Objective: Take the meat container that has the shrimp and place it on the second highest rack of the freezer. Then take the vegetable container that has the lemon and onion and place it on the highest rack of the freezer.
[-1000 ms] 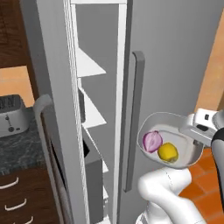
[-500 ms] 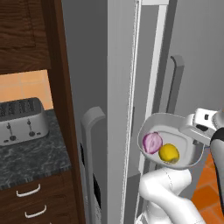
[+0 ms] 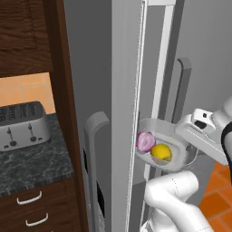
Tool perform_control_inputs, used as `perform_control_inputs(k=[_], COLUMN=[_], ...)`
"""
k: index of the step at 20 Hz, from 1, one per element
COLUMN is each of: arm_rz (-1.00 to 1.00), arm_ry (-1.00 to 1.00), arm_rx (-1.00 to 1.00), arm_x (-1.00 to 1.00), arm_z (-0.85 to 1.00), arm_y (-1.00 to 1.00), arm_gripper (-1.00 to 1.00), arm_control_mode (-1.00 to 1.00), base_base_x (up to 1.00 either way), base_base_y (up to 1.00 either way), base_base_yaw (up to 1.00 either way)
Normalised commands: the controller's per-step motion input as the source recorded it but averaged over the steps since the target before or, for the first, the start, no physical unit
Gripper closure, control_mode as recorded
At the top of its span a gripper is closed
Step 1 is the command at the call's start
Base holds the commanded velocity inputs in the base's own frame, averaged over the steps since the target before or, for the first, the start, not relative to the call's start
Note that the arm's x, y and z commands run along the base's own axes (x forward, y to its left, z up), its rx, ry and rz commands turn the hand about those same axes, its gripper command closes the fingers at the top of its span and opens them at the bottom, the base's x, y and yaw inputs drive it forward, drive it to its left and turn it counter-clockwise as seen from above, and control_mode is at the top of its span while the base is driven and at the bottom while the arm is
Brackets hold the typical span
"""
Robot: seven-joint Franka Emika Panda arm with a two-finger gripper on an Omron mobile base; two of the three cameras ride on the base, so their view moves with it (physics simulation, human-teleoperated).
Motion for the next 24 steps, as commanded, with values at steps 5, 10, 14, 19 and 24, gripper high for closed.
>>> perform_control_inputs(k=[5,10,14,19,24], arm_rz=[-0.08,-0.17,-0.27,-0.22,-0.01], arm_ry=[0.07,-0.14,-0.23,-0.19,-0.08], arm_rx=[0.14,0.01,0.00,0.00,0.08], arm_x=[0.01,0.10,0.51,0.75,0.96], arm_z=[0.02,0.34,0.55,0.70,0.52], arm_y=[0.95,0.29,0.00,0.21,0.16], arm_gripper=[1.00,1.00,1.00,1.00,1.00], arm_control_mode=[-1.00,-1.00,-1.00,-1.00,-1.00], base_base_x=[0.00,0.00,0.00,0.00,0.00], base_base_y=[0.00,0.00,0.00,0.00,0.00], base_base_yaw=[0.00,0.00,0.00,0.00,0.00])
